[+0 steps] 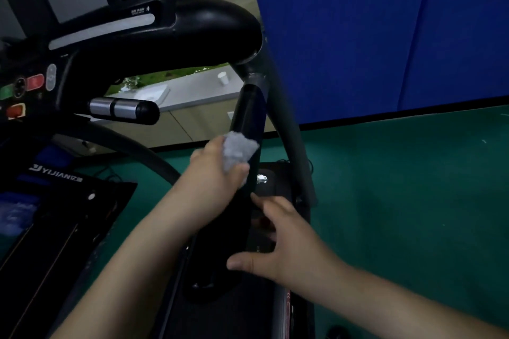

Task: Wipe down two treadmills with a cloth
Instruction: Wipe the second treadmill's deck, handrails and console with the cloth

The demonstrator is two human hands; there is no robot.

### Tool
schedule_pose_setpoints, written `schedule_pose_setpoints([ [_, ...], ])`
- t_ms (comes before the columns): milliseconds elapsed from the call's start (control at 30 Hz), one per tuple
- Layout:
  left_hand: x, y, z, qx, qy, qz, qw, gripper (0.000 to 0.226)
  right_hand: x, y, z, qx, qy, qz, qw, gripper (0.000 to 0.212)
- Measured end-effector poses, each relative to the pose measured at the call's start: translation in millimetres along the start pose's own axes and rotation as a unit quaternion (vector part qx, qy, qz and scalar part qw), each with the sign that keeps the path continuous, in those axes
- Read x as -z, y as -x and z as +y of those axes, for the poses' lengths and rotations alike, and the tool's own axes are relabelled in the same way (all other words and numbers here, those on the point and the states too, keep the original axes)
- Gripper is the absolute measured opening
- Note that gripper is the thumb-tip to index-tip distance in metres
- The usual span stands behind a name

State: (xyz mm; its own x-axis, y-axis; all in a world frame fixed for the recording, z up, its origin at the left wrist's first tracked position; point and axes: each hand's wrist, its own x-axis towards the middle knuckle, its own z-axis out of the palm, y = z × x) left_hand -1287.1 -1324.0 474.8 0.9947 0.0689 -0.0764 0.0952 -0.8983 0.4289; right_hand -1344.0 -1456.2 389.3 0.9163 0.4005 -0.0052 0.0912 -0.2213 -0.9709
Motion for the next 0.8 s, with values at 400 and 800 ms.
schedule_pose_setpoints([
  [400,-6.8,-117.1,57.3,0.033,-0.071,0.017,0.997,0.068,16.9,-7.7,5.7,0.021,0.015,-0.027,0.999,0.078],
  [800,9.4,14.1,30.9,0.063,0.073,0.064,0.993,0.123,77.1,-101.5,-35.1,0.24,0.045,0.096,0.965,0.032],
])
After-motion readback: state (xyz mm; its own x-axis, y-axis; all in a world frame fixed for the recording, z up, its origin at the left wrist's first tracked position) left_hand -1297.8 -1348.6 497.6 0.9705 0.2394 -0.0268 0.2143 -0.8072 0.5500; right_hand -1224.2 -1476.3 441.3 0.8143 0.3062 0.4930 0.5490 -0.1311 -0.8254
